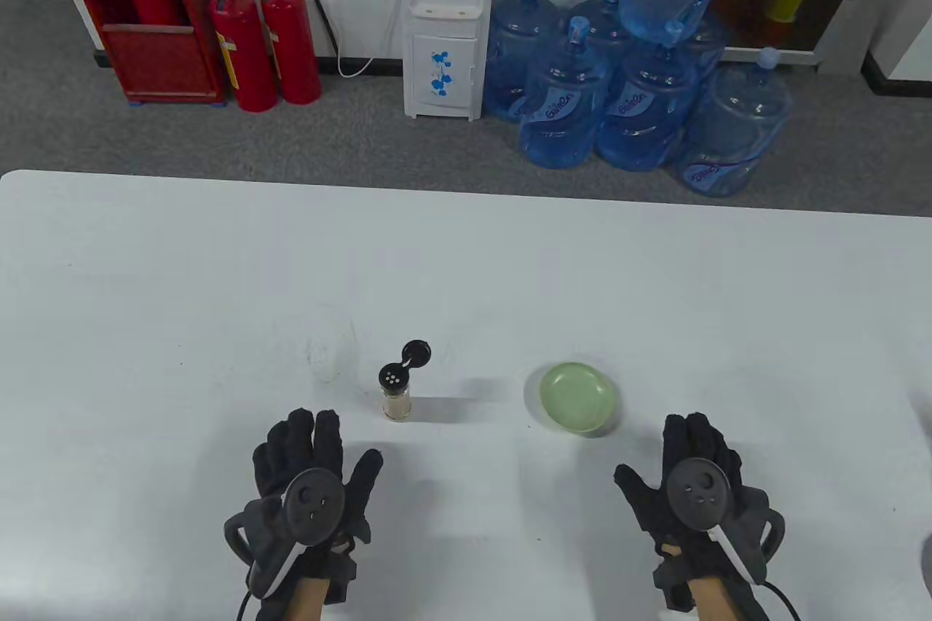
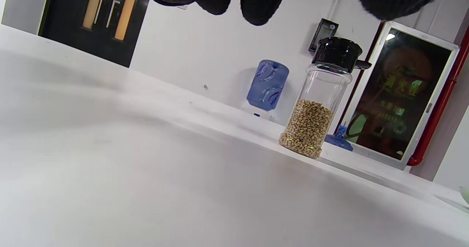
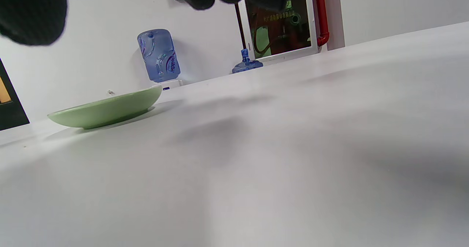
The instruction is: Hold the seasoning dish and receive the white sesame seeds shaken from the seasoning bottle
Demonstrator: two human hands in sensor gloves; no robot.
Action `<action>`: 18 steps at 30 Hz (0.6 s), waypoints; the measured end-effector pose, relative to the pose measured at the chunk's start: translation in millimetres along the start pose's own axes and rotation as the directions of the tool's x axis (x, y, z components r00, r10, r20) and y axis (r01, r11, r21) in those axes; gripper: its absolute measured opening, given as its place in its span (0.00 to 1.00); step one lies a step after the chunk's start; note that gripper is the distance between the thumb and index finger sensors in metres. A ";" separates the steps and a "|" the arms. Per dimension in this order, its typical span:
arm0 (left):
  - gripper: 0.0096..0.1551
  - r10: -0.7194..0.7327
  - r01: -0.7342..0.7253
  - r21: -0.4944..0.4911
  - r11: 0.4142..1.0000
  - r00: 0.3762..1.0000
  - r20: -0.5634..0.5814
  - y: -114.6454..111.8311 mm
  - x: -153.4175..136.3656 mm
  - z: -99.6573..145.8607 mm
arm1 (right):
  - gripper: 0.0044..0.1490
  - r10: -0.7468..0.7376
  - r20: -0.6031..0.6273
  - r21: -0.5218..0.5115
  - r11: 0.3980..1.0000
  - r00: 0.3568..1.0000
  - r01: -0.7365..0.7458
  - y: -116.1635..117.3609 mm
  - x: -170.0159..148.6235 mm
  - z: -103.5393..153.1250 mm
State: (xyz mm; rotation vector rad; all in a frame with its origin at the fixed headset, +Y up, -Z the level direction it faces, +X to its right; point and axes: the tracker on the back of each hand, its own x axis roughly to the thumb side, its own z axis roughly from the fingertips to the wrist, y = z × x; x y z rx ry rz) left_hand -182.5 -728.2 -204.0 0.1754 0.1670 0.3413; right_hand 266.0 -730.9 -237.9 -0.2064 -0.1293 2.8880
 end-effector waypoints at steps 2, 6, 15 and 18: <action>0.47 0.002 -0.002 -0.001 1.000 1.000 -0.001 0.0 -0.1 0.2 | 0.65 0.001 -0.001 0.004 1.000 1.000 -0.001 0.0 0.3 0.4; 0.47 0.003 -0.003 -0.003 1.000 1.000 -0.002 -0.2 0.1 0.0 | 0.65 0.009 -0.002 0.017 1.000 1.000 -0.009 1.7 1.6 -0.3; 0.47 0.006 -0.006 0.001 1.000 1.000 -0.006 0.1 0.0 -0.3 | 0.64 0.015 -0.002 0.022 1.000 1.000 -0.015 2.9 3.1 -0.4; 0.47 0.005 -0.005 0.002 1.000 1.000 -0.004 0.3 0.0 -0.4 | 0.64 0.017 -0.002 0.021 1.000 1.000 -0.017 3.0 3.2 0.1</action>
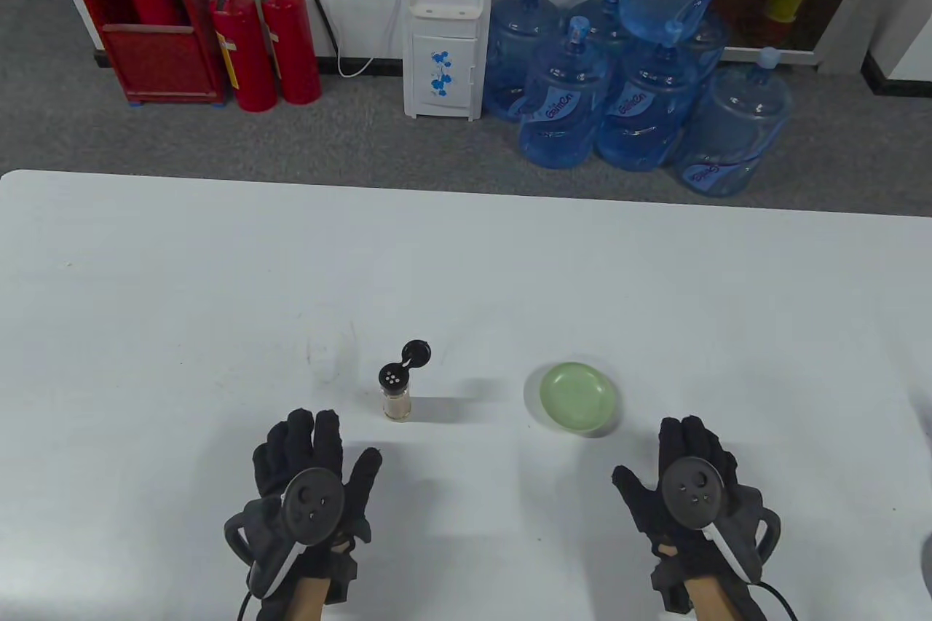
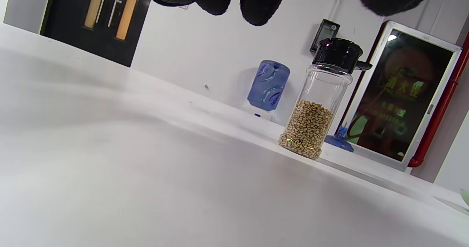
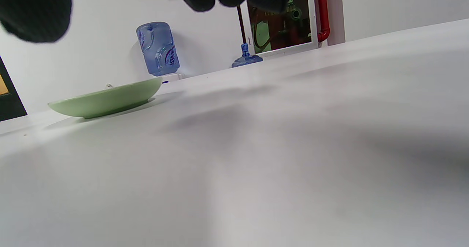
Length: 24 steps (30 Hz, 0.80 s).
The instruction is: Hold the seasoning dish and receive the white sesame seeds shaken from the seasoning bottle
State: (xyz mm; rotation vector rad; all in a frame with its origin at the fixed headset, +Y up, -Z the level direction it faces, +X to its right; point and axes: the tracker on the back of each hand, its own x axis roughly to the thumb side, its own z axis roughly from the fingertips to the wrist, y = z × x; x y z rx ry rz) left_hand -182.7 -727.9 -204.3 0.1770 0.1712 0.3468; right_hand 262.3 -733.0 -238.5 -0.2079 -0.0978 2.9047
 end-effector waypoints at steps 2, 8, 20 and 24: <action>0.47 0.001 -0.001 0.000 1.000 1.000 0.001 -0.1 0.0 0.1 | 0.63 0.007 -0.002 -0.003 1.000 1.000 -0.007 0.4 0.2 0.2; 0.47 0.005 -0.005 0.005 1.000 1.000 0.002 0.3 0.3 -0.1 | 0.62 0.024 -0.032 -0.025 0.999 0.999 -0.025 -1.0 -0.6 -0.8; 0.46 0.007 -0.007 0.007 1.000 1.000 0.007 1.4 1.1 1.3 | 0.53 0.093 -0.131 -0.028 0.995 0.987 -0.098 -8.9 25.2 -42.4; 0.46 0.011 -0.011 0.016 1.000 1.000 0.008 2.7 1.3 1.0 | 0.49 0.132 -0.182 0.012 0.991 0.974 -0.132 -2.8 38.7 -61.6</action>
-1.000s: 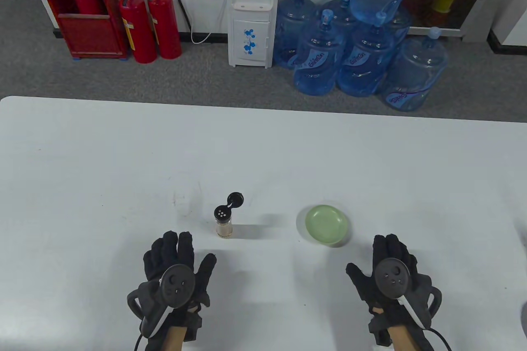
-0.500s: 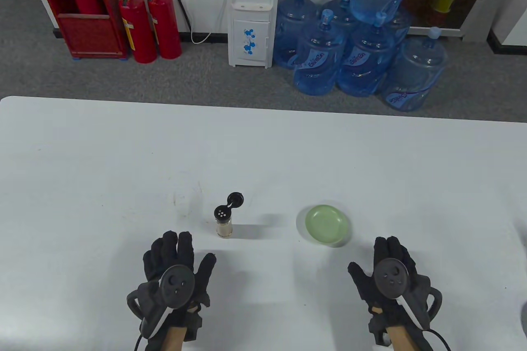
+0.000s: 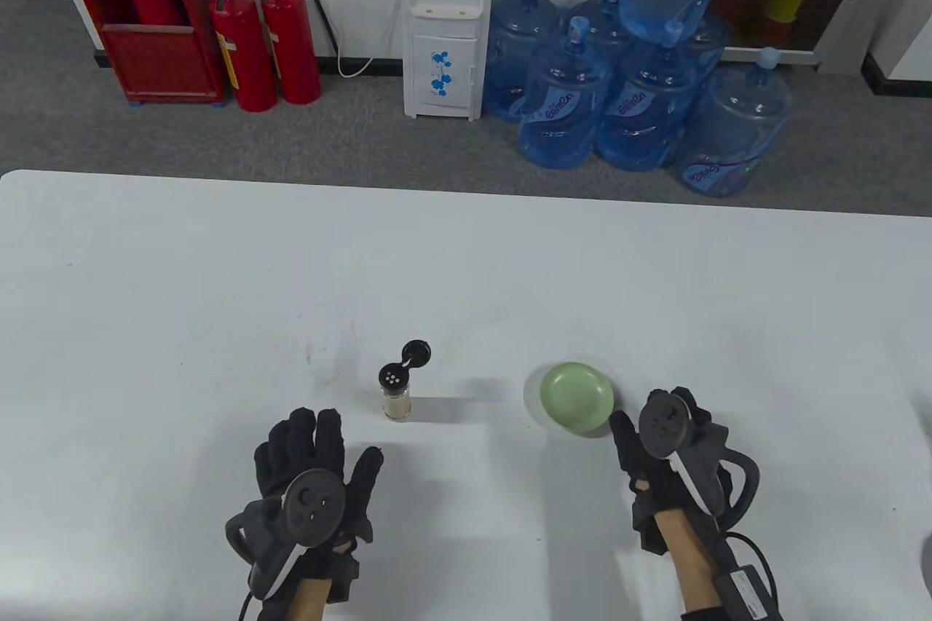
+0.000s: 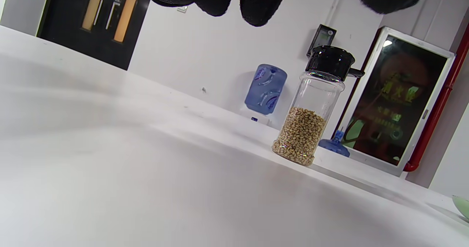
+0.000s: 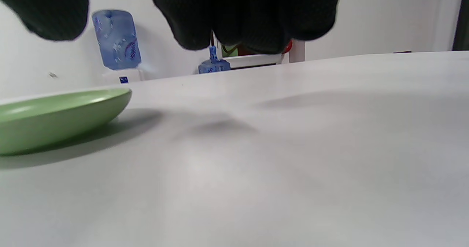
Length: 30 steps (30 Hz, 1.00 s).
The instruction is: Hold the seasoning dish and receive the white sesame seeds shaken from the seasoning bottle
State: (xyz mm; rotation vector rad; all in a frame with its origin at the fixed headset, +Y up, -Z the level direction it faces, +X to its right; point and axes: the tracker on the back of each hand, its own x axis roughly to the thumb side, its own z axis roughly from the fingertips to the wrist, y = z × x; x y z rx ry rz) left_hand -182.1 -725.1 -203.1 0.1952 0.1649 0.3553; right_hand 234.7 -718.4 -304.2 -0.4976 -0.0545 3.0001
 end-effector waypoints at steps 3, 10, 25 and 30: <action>0.46 0.003 -0.003 -0.004 1.000 1.000 -0.004 -0.3 0.0 0.1 | 0.46 0.036 -0.040 0.022 0.999 0.999 -0.035 6.5 12.0 -11.3; 0.46 0.004 -0.005 -0.011 1.000 1.000 -0.010 -1.5 -0.6 0.0 | 0.44 0.142 -0.108 0.118 0.985 0.984 -0.130 21.8 31.1 -28.6; 0.46 -0.010 0.009 -0.028 1.000 1.000 -0.023 -2.5 -1.2 -0.1 | 0.30 0.015 -0.190 0.080 0.997 0.982 0.000 29.4 35.2 -35.6; 0.46 -0.010 0.009 -0.027 1.000 1.000 -0.018 -2.8 -1.2 -0.5 | 0.28 -0.266 -0.222 0.127 0.946 0.938 0.298 20.2 20.0 -24.5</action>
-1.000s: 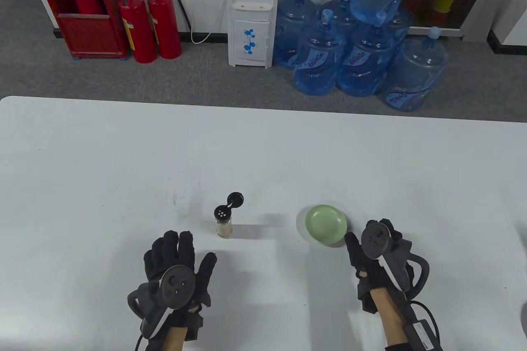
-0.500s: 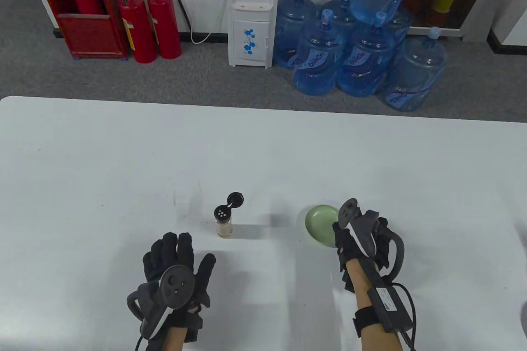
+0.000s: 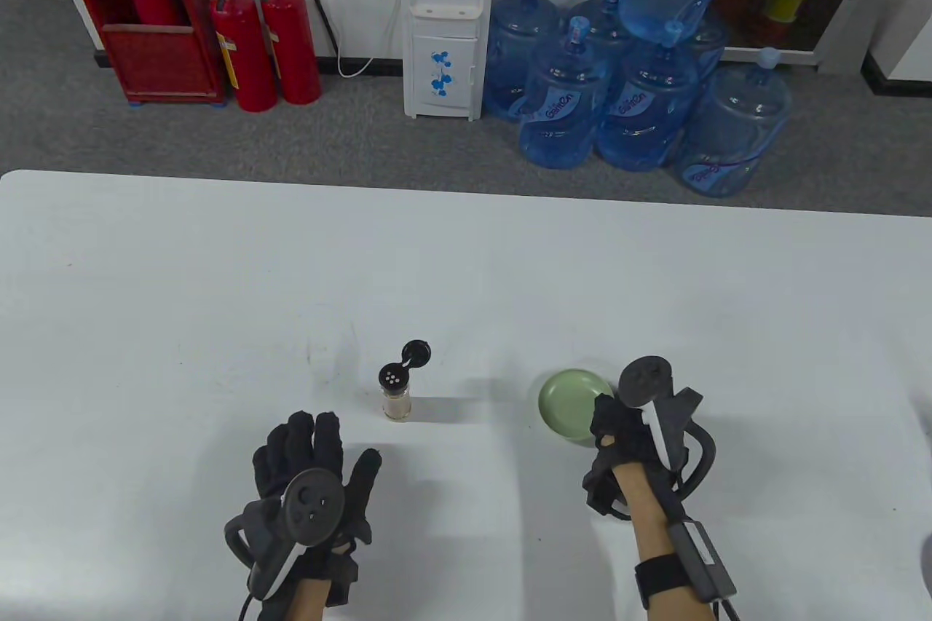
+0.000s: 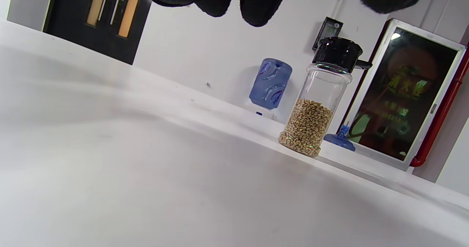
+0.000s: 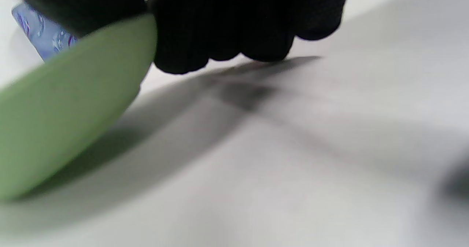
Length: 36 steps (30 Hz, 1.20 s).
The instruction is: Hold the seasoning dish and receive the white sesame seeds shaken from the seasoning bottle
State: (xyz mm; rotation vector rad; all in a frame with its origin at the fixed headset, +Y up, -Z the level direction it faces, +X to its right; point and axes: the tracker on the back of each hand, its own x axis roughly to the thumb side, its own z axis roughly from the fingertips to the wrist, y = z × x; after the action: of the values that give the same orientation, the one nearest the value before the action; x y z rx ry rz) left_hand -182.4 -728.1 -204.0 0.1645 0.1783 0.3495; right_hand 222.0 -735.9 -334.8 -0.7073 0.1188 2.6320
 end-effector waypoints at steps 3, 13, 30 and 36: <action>0.46 -0.002 0.002 -0.006 1.000 1.000 0.002 -0.5 0.9 -1.2 | 0.26 -0.125 0.071 0.042 0.992 0.990 0.122 -11.3 -8.6 14.5; 0.46 0.003 -0.003 -0.012 1.000 1.000 0.009 -1.6 2.4 -0.1 | 0.24 -0.371 0.092 0.053 0.928 0.924 0.368 -18.6 -46.7 54.0; 0.49 0.100 -0.102 -0.047 0.994 0.994 -0.046 -4.5 -1.8 -1.9 | 0.25 -0.408 0.111 0.064 0.913 0.906 0.403 -20.9 -44.5 63.2; 0.55 0.142 -0.148 -0.118 0.982 0.988 -0.056 -10.7 1.7 -17.9 | 0.25 -0.426 0.114 0.068 0.905 0.898 0.421 -22.6 -44.2 62.8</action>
State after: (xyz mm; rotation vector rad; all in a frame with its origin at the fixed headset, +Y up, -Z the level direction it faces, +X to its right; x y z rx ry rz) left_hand -180.9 -735.1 -223.7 0.0487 0.1914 0.5089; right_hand 236.9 -719.9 -257.8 -0.4843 -0.0178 2.2379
